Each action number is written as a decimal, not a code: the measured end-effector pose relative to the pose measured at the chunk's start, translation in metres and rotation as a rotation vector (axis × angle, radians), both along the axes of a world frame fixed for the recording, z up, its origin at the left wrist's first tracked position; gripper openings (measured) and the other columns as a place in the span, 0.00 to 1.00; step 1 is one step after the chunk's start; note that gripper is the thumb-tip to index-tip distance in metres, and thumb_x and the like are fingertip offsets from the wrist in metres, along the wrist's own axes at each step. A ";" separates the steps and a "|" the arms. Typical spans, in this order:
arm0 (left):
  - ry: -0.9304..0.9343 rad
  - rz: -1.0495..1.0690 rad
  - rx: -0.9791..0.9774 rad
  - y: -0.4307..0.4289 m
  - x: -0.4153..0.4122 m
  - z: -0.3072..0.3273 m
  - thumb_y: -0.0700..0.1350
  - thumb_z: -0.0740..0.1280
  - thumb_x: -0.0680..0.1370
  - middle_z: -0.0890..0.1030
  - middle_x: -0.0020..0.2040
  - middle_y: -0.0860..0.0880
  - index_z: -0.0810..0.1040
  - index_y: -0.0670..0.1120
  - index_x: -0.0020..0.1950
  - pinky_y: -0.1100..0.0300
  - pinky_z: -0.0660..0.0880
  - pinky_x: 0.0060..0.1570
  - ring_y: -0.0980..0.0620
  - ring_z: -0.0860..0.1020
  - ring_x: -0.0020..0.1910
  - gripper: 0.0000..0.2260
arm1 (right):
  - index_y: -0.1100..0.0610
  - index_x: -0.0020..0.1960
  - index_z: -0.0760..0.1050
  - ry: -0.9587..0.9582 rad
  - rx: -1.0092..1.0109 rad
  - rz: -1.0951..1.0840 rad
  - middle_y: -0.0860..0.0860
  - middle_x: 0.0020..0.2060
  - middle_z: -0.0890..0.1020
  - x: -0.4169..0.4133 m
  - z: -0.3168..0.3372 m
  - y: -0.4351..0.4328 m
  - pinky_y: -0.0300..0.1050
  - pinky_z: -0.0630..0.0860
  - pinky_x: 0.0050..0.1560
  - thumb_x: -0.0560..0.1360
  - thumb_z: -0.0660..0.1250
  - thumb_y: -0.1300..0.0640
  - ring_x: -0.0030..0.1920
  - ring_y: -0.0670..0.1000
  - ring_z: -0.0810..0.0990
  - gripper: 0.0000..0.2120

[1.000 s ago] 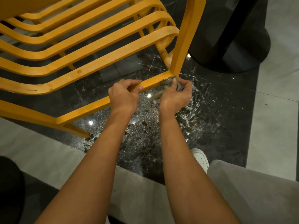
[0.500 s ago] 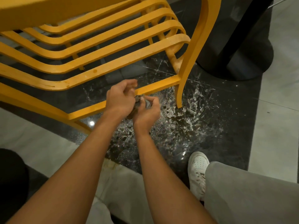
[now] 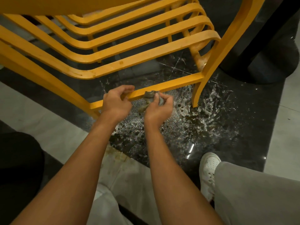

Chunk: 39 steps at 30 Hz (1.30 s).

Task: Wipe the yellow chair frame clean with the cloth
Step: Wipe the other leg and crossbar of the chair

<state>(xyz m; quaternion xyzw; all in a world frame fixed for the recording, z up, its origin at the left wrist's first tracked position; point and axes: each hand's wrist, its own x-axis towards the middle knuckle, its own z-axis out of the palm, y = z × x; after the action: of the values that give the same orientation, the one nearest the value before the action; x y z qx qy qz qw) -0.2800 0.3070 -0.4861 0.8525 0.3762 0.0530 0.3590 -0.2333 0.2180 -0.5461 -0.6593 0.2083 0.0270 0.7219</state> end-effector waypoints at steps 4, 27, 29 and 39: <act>0.013 -0.046 -0.037 0.005 -0.003 -0.002 0.29 0.64 0.81 0.83 0.66 0.55 0.82 0.52 0.70 0.79 0.71 0.33 0.56 0.80 0.58 0.24 | 0.66 0.54 0.76 0.028 0.002 0.006 0.56 0.50 0.82 -0.017 -0.009 0.023 0.23 0.73 0.41 0.80 0.67 0.69 0.44 0.39 0.78 0.03; -0.228 0.425 -0.635 -0.075 -0.111 0.068 0.43 0.79 0.76 0.89 0.48 0.46 0.87 0.42 0.57 0.50 0.84 0.55 0.46 0.87 0.50 0.11 | 0.49 0.51 0.78 0.046 -0.063 0.794 0.51 0.53 0.84 -0.068 0.103 -0.078 0.49 0.83 0.52 0.79 0.72 0.60 0.55 0.53 0.84 0.07; -0.282 0.423 -0.701 -0.088 -0.124 0.090 0.41 0.78 0.77 0.89 0.48 0.43 0.87 0.41 0.55 0.50 0.84 0.54 0.46 0.87 0.46 0.09 | 0.50 0.50 0.78 0.003 -0.044 0.833 0.52 0.52 0.84 -0.074 0.126 -0.095 0.45 0.84 0.48 0.78 0.72 0.62 0.54 0.53 0.84 0.09; -0.442 0.216 -0.553 -0.138 -0.182 0.209 0.42 0.75 0.81 0.86 0.49 0.45 0.83 0.44 0.55 0.56 0.82 0.41 0.47 0.84 0.48 0.05 | 0.59 0.70 0.75 -0.141 -0.158 1.156 0.57 0.57 0.85 -0.094 0.267 -0.175 0.47 0.85 0.51 0.75 0.78 0.61 0.54 0.53 0.86 0.25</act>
<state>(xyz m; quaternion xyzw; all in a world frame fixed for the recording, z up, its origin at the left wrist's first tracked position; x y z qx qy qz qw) -0.4621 0.1691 -0.2767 0.6467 0.3777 0.1697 0.6406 -0.3269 0.0425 -0.2791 -0.7178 -0.2321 0.3566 0.5511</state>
